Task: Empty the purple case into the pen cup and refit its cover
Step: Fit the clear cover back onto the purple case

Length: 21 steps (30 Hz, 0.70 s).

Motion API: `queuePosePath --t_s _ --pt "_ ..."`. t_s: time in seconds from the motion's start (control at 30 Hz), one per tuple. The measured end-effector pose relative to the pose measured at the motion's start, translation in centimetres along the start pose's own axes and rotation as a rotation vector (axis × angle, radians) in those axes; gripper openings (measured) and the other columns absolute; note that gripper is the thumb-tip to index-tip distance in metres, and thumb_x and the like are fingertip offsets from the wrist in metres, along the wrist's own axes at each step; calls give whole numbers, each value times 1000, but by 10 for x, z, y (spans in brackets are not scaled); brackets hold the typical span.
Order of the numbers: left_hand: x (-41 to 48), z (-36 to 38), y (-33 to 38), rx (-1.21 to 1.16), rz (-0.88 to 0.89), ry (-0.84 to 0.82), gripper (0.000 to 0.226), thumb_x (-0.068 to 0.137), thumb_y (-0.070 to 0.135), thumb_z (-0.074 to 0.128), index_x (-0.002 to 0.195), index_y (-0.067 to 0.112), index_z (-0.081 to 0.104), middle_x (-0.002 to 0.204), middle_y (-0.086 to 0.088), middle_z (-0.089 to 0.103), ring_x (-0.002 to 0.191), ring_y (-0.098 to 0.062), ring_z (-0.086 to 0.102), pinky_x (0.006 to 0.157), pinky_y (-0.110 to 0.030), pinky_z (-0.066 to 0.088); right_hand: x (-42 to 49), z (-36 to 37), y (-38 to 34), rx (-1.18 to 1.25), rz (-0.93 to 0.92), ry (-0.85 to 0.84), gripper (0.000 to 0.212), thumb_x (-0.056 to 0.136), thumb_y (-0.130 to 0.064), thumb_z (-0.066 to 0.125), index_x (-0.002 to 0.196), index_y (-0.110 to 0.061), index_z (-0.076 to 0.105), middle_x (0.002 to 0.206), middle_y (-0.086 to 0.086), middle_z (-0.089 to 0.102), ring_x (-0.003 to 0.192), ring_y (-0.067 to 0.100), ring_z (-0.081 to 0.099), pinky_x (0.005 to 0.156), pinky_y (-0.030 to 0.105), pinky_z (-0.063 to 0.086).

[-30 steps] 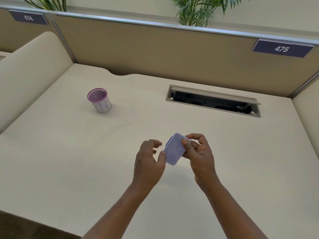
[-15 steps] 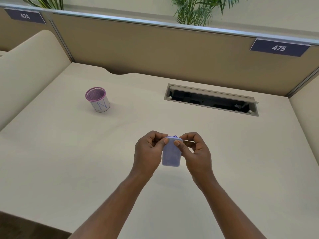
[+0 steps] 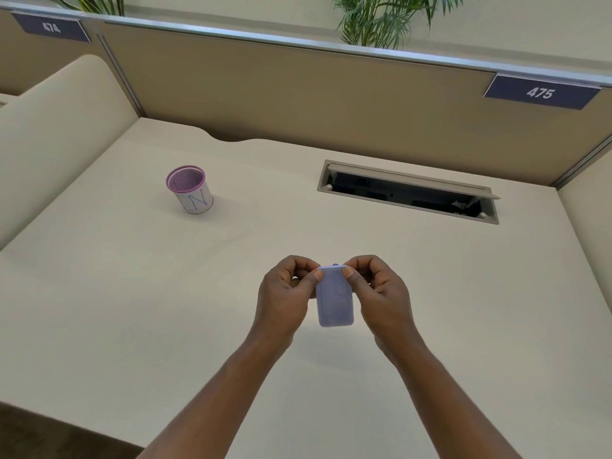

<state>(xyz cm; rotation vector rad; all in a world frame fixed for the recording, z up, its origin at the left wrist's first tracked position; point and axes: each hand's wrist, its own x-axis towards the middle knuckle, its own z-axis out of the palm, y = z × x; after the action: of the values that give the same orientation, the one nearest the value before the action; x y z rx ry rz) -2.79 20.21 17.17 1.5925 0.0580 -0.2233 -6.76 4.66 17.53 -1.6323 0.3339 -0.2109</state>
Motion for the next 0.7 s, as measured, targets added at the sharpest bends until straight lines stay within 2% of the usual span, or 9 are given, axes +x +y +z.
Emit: queuePosePath --t_s 0.07,0.13,0.2,0.37,0.47,0.53,0.6,0.7 --pt "2 -1 2 57 1 -46 17 94 15 65 94 30 74 79 5 73 81 -23 74 77 -44 63 2 -1 -1 -19 -11 -21 13 98 -17 65 89 -24 70 87 -8 75 78 6 66 66 17 53" --pt "3 -1 6 100 15 -90 19 94 20 62 94 34 75 87 8 77 86 -24 75 81 -46 64 3 -2 -3 -37 -20 -50 13 98 -17 65 90 -25 71 87 -9 75 79 6 67 66 17 53" --pt "4 0 9 115 16 -100 21 96 18 61 89 32 76 92 9 79 87 -21 75 81 -45 64 5 -2 -3 -36 -15 -66 12 98 -15 64 91 -23 71 87 -8 74 79 7 68 67 18 54" --pt "7 2 9 87 -58 -57 21 98 10 61 85 21 74 88 4 77 86 -26 73 77 -40 61 7 0 -3 -40 4 -79 9 99 -14 64 93 -19 70 90 -1 74 82 14 68 69 23 55" --pt "7 3 7 -9 -112 -34 13 98 7 62 90 9 73 91 -5 77 85 -24 73 75 -35 63 7 2 -5 -34 2 -56 9 98 -17 66 93 -21 72 93 -3 76 87 17 71 73 28 58" --pt "8 3 8 -114 -153 -3 11 99 5 61 94 5 71 98 -13 76 91 -26 72 83 -42 62 7 3 -7 -45 -6 -39 8 97 -21 66 94 -24 73 94 -5 77 88 16 71 73 29 58" --pt "10 2 9 -225 -195 44 12 101 5 58 100 2 69 104 -18 75 95 -28 71 86 -42 61 5 1 -5 -126 -29 -14 10 98 -23 64 94 -28 72 94 -9 75 86 11 69 72 24 56" --pt "15 -5 11 -375 -220 79 13 102 4 55 107 0 66 109 -17 76 98 -28 72 83 -36 59 0 -5 1 -278 -60 42 18 96 -19 63 89 -35 70 93 -18 72 85 5 66 66 14 47"
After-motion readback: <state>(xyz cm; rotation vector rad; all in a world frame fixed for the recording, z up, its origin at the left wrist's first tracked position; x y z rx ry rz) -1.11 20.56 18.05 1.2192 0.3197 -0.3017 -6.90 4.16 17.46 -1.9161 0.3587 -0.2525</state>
